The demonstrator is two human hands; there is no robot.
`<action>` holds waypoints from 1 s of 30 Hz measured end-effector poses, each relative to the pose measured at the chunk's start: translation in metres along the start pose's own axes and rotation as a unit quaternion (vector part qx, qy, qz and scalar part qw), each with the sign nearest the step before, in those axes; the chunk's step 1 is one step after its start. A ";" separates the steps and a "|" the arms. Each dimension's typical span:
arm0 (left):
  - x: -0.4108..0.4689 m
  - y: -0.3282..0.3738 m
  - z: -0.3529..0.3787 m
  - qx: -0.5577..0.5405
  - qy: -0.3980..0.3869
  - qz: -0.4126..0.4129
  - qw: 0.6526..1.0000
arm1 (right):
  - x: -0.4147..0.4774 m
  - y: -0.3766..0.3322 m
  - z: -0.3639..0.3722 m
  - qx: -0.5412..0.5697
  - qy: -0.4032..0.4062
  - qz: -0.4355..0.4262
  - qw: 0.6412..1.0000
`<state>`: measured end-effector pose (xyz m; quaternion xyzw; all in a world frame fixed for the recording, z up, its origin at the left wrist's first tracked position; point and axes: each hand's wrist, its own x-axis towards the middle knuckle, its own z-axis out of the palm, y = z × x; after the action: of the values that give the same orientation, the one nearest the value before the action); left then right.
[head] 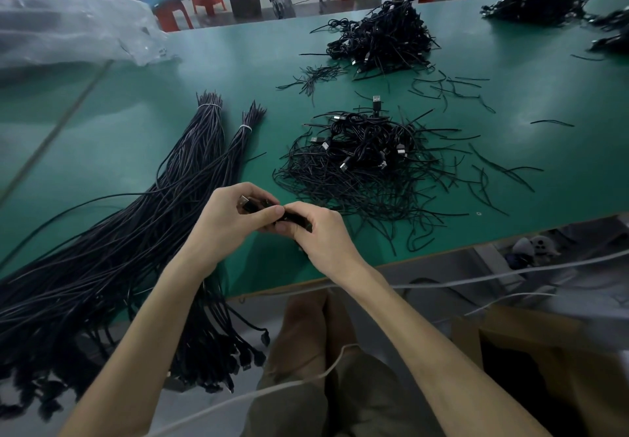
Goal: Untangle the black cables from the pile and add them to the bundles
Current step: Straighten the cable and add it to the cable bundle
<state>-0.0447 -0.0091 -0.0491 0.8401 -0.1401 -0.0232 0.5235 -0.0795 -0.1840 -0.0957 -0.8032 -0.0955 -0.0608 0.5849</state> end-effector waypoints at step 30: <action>0.007 0.004 -0.004 0.201 -0.217 -0.042 0.954 | 0.008 -0.021 -0.006 -0.403 -0.055 -0.158 0.900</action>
<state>-0.0375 -0.0089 -0.0433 0.9078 -0.2164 -0.1987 0.2994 -0.0760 -0.1828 -0.0727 -0.9466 -0.2206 -0.1420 0.1874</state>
